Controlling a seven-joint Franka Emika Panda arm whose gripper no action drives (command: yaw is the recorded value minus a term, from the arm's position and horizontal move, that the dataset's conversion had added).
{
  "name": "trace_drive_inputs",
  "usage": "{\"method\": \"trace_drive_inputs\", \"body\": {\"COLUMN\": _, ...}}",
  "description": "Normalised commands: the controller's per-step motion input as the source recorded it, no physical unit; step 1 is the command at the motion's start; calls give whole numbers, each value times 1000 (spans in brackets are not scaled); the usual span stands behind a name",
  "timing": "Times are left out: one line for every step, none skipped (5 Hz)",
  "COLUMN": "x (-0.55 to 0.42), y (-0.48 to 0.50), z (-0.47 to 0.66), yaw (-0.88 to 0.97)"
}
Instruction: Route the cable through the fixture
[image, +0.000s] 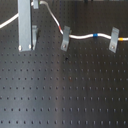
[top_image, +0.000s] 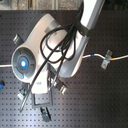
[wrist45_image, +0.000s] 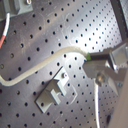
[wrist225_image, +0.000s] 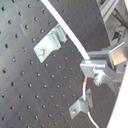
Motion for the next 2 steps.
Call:
{"method": "trace_drive_inputs", "body": {"x": -380, "y": 448, "z": 384, "yaw": 146}}
{"method": "trace_drive_inputs", "body": {"x": -329, "y": 28, "z": 337, "yaw": 617}}
